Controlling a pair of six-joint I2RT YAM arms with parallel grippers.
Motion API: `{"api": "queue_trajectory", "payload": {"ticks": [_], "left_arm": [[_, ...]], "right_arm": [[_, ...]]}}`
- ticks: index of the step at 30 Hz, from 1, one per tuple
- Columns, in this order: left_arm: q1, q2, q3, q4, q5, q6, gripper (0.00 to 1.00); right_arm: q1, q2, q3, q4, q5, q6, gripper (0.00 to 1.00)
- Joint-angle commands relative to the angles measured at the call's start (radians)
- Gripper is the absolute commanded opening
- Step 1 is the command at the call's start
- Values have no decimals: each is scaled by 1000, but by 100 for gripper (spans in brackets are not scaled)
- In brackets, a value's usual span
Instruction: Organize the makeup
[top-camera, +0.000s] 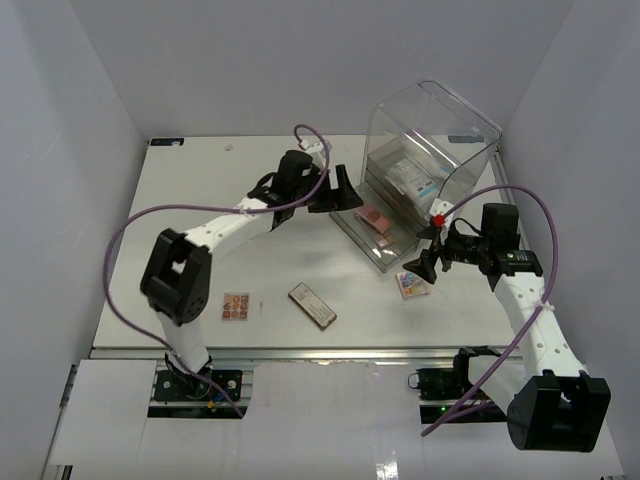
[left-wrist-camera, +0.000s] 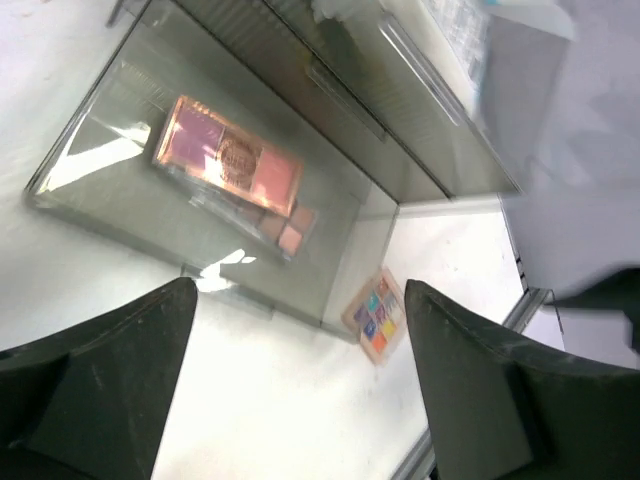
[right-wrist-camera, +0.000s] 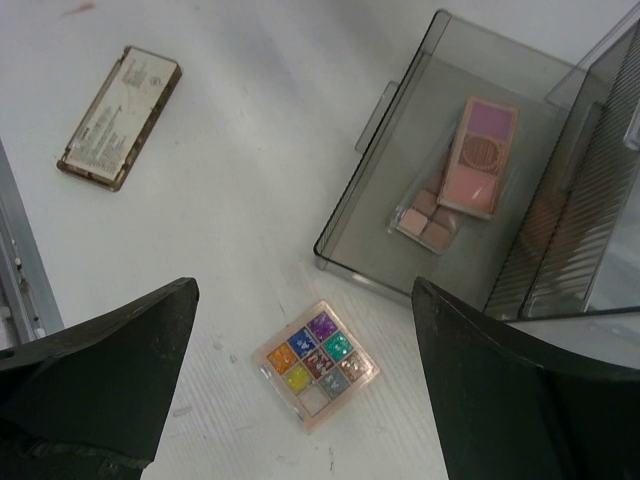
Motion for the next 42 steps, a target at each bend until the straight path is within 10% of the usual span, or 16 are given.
{"api": "queue_trajectory", "payload": {"ticks": [1, 14, 42], "left_arm": [[46, -423, -204, -34, -72, 242, 98], [129, -1019, -686, -139, -247, 516, 98], [132, -1143, -764, -165, -306, 546, 98]], "right_arm": [[-3, -27, -20, -136, 83, -148, 94], [-3, -2, -101, -500, 229, -1104, 90], [143, 455, 60, -259, 450, -815, 90]]}}
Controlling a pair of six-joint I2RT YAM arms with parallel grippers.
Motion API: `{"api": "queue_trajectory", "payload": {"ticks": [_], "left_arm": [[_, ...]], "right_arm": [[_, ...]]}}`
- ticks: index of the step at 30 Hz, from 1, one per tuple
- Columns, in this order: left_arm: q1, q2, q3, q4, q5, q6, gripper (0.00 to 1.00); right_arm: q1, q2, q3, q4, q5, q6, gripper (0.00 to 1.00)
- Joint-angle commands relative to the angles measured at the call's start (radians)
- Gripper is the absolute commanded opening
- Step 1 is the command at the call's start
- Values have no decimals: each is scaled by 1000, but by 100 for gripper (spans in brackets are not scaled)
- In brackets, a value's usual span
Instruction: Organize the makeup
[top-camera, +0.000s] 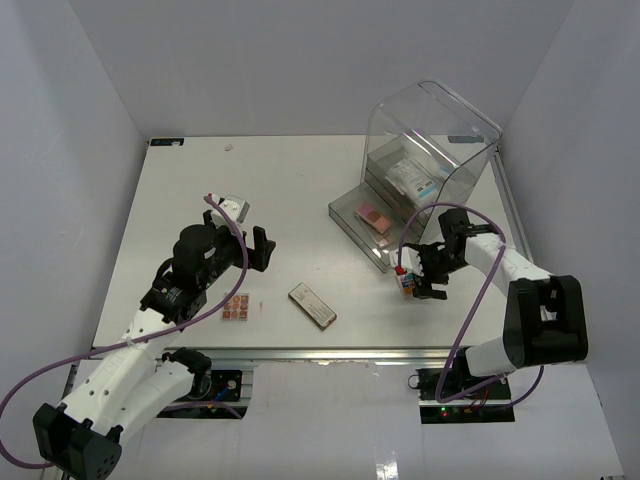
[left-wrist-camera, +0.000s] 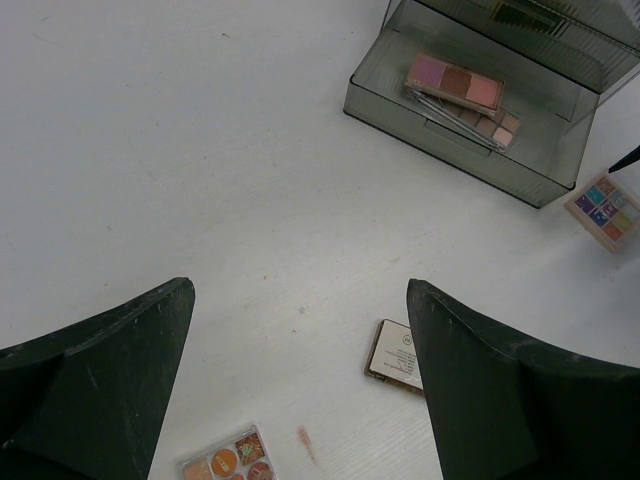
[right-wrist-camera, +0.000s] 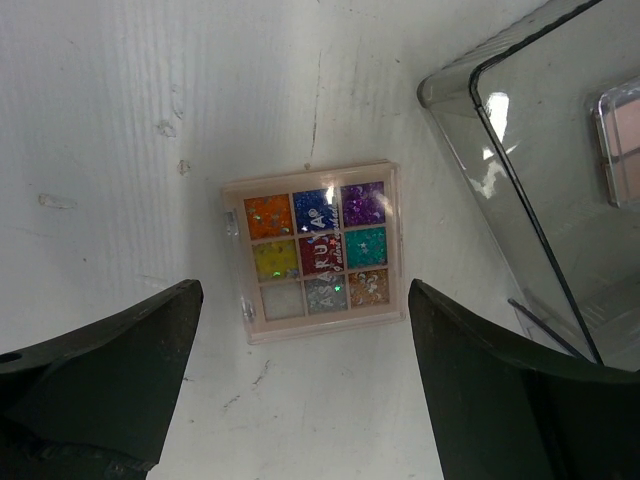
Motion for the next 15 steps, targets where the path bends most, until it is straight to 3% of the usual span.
{"api": "queue_trajectory", "payload": {"ticks": [1, 15], "left_arm": [[7, -14, 7, 4, -8, 9, 98], [10, -11, 5, 5, -3, 10, 98]], "right_arm": [[16, 35, 30, 59, 19, 53, 90], [54, 104, 53, 92, 62, 71, 90]]}}
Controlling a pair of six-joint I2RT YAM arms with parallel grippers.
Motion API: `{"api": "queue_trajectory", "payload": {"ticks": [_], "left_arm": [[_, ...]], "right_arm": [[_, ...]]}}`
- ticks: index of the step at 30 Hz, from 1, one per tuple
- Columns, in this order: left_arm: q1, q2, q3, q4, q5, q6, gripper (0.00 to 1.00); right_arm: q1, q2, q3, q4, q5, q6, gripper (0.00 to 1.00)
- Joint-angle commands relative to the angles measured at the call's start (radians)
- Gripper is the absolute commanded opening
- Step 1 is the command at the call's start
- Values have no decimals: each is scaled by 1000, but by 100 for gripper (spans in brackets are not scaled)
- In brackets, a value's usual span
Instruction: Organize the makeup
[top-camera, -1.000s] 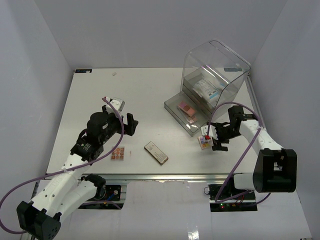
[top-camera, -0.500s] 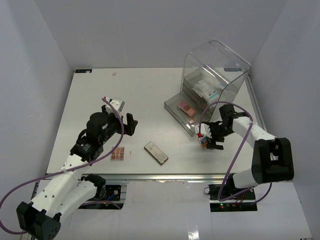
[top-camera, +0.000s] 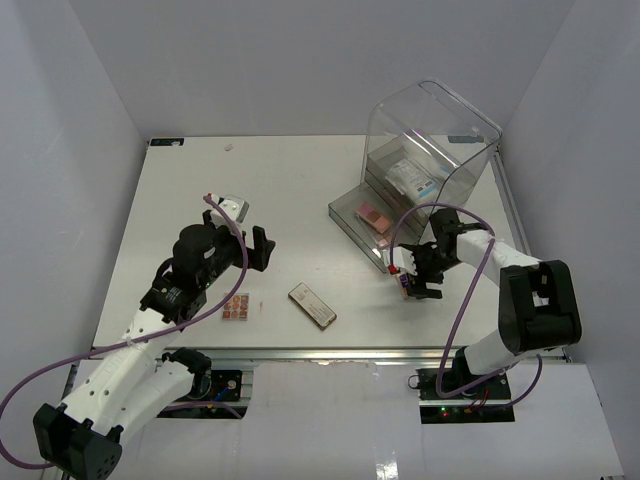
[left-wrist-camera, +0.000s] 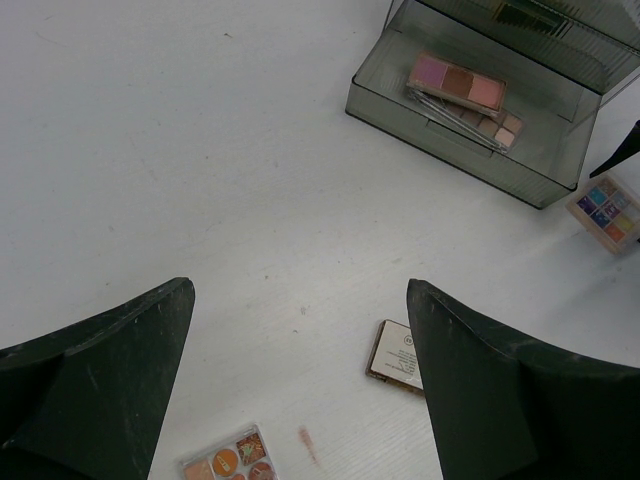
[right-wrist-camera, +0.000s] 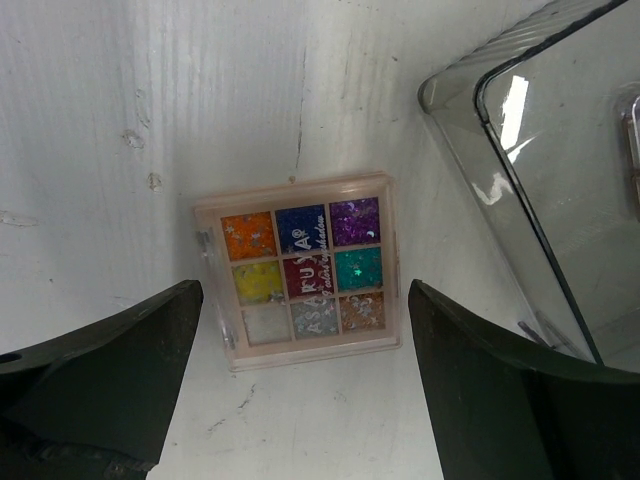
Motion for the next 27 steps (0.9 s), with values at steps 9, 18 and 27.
{"api": "queue_trajectory", "payload": {"ticks": [9, 18, 27], "left_arm": [[9, -11, 7, 5, 0, 8, 98], [15, -8, 7, 5, 6, 8, 98], [18, 1, 2, 6, -6, 0, 98]], "right_arm": [[35, 52, 33, 2, 22, 13, 99], [41, 24, 34, -70, -20, 16, 61], [75, -114, 97, -191, -133, 128, 32]]}}
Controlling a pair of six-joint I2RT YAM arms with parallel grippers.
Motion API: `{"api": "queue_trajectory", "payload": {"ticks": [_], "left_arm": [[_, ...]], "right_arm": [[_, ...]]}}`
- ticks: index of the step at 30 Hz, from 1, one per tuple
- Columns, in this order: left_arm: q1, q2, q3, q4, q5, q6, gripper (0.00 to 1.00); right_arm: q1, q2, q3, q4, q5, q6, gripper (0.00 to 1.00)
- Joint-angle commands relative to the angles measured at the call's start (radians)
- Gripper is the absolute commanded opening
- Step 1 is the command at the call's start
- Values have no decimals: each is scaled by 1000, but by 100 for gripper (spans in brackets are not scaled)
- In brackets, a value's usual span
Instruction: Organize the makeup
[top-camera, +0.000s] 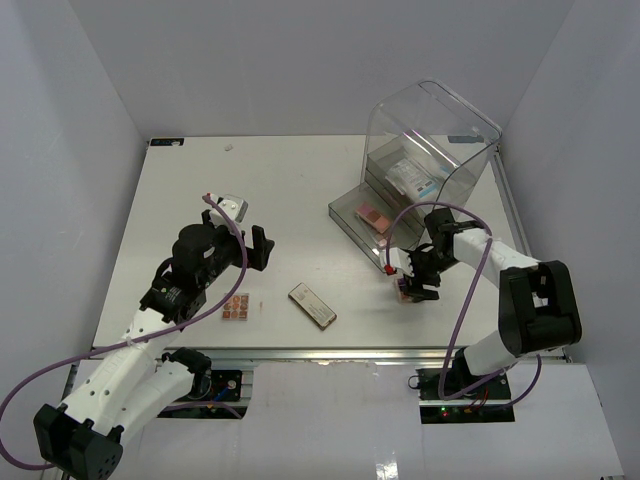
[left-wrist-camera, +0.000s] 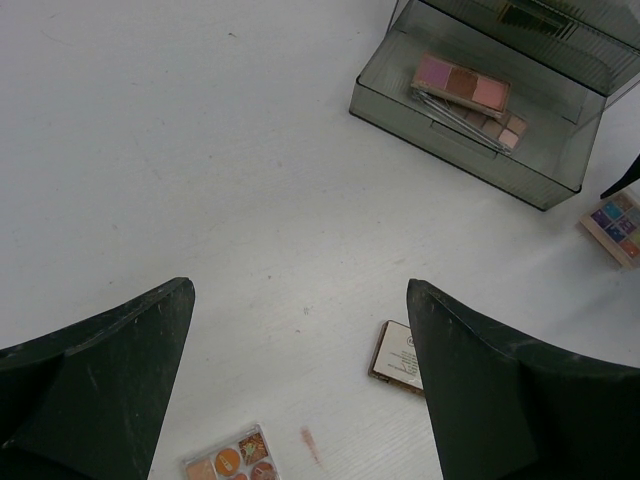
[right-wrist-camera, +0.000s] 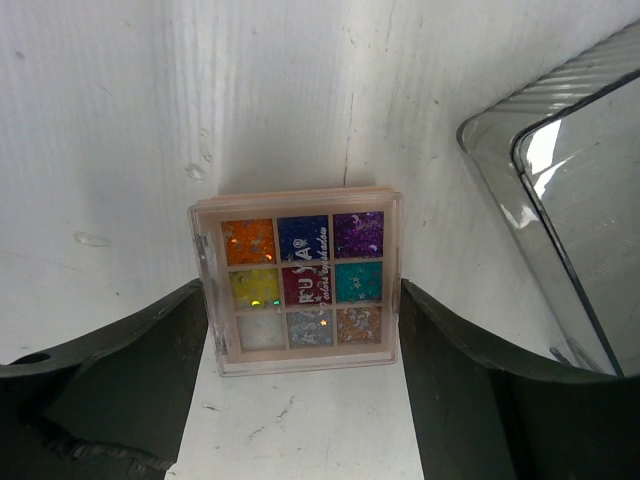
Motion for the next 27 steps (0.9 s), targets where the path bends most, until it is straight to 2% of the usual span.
{"api": "queue_trajectory", "payload": {"ticks": [1, 4, 7, 10, 14, 18, 23, 27], "left_arm": [[9, 3, 2, 9, -7, -1, 98], [13, 16, 2, 10, -13, -11, 98], [16, 26, 2, 9, -14, -16, 98], [16, 32, 0, 8, -14, -16, 98], [16, 39, -1, 6, -14, -16, 98], [16, 45, -1, 3, -14, -16, 98], [18, 48, -1, 3, -14, -15, 98], [18, 52, 0, 4, -14, -13, 98]], "right_arm": [[38, -114, 75, -115, -114, 81, 32], [86, -176, 150, -136, -194, 216, 31], [131, -202, 197, -47, -180, 391, 31], [155, -170, 264, 94, -107, 593, 32], [194, -88, 319, 293, 83, 812, 34], [226, 30, 412, 344, 295, 941, 35], [245, 115, 417, 419, 497, 1030, 38], [246, 104, 365, 477, 544, 1043, 48]]}}
